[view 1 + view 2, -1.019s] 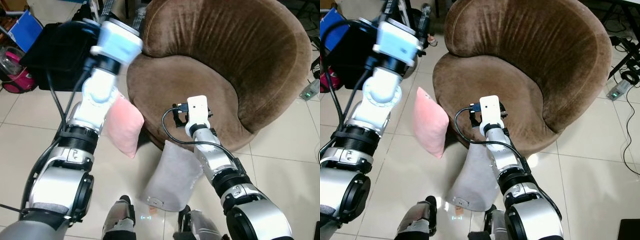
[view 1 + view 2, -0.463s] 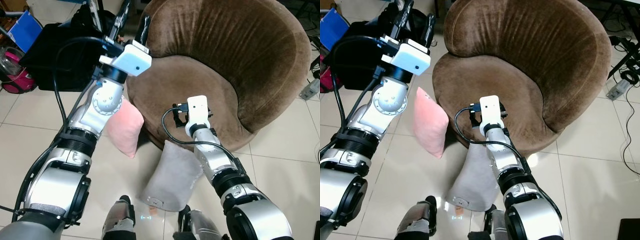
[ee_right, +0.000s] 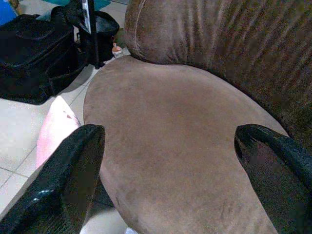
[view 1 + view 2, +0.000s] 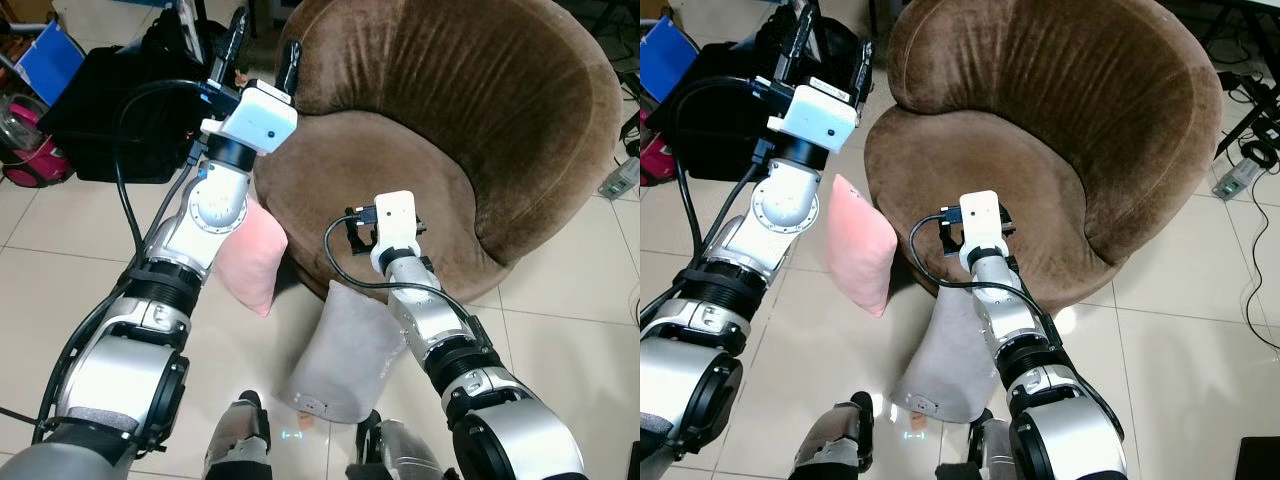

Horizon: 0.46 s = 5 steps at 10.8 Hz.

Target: Move the pillow to the sofa from floor

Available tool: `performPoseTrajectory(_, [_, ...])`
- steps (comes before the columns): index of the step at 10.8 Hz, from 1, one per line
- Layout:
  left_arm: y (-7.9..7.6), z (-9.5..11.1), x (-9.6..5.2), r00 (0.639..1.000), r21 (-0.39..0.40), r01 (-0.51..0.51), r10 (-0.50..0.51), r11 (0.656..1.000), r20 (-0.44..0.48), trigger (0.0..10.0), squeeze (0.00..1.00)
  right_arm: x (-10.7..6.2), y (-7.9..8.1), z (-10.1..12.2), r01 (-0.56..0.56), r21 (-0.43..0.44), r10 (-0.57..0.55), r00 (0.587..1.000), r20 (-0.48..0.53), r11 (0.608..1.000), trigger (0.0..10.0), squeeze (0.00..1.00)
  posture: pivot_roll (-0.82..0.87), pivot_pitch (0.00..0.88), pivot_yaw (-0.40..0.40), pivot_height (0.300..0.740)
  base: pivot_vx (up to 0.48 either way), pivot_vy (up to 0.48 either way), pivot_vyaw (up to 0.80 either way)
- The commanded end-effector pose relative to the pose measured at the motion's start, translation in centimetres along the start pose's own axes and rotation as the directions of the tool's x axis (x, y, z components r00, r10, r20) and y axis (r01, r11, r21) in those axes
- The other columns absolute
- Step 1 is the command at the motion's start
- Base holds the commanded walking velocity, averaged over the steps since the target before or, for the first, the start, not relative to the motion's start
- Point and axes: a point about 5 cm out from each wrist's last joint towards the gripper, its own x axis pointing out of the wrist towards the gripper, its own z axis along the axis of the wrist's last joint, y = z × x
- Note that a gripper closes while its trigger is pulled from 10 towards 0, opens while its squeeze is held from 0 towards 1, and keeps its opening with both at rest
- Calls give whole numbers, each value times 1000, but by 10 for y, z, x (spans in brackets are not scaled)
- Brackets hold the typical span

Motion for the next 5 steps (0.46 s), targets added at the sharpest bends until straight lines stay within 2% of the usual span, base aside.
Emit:
performPoseTrajectory(1, [-2, 0, 0, 1000, -30, -2, 2, 1000, -9, 10000, 1000, -3, -4, -7, 14, 0, -14, 1000, -19, 1000, 10000, 0, 209, 228, -50, 740, 0, 0, 0])
performPoseTrajectory(3, [0, -5, 0, 999, -57, -21, 18, 998, -43, 10000, 1000, -2, -7, -4, 23, -3, -23, 1000, -4, 1000, 10000, 0, 208, 220, -53, 740, 0, 0, 0])
performPoseTrajectory(5, [4, -19, -3, 985, -146, -85, 61, 986, -163, 10000, 1000, 1, -17, 8, 65, 22, -66, 996, 60, 998, 10000, 0, 207, 218, -58, 740, 0, 0, 0])
